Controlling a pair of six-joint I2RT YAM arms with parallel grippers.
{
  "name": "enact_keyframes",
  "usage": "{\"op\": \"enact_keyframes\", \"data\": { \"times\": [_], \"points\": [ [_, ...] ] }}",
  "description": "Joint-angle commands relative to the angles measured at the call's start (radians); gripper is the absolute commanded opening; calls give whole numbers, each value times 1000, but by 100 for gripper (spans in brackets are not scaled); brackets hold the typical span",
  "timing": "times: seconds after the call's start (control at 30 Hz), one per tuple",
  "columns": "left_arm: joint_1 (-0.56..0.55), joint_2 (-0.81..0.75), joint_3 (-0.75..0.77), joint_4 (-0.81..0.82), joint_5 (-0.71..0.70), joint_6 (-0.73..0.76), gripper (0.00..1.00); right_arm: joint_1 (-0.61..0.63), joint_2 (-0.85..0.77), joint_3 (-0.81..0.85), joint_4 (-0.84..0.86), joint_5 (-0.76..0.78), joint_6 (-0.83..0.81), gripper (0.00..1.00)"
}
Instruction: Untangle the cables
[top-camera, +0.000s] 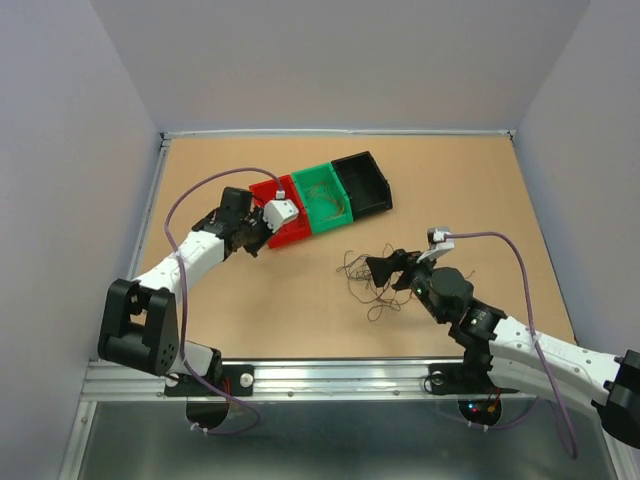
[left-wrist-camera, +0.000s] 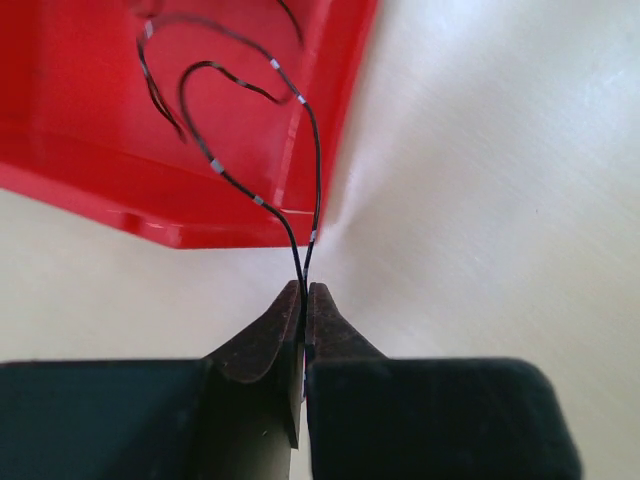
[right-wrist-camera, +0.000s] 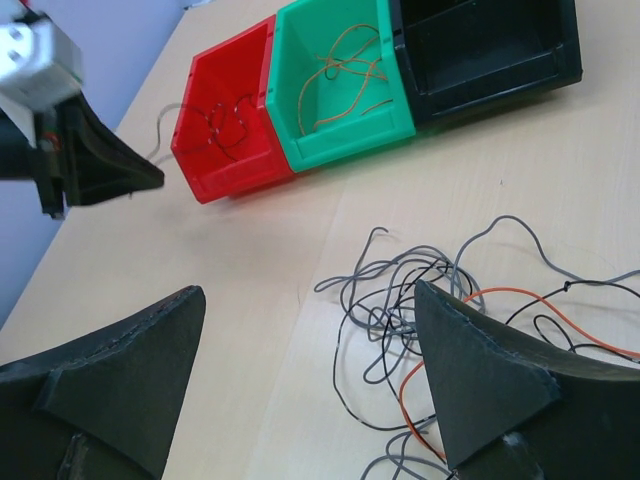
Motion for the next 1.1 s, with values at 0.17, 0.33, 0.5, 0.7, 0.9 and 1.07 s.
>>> {"op": "enact_keyframes", "data": {
  "times": [0.17, 0.33, 0.5, 0.7, 0.9, 1.07],
  "points": [
    [-13, 74, 350, -166, -60, -99, 0, 0, -10, -34, 16, 13, 24, 89],
    [-52, 280, 518, -242, -173, -120, 0, 0, -22, -46, 14, 4, 23, 89],
    [-61, 460, 629, -274, -192, -158, 0, 0, -45, -58, 6, 5, 26, 89],
    [-73, 532, 655, -237, -215, -207, 0, 0, -73, -69, -9, 5, 26, 89],
    [-84, 569, 683, -211, -244, -232, 12, 0, -71, -75, -9, -4, 30, 88],
    [-82, 417, 577, -157, -209, -215, 49, -2, -73, -78, -14, 4, 33, 88]
  ]
}}
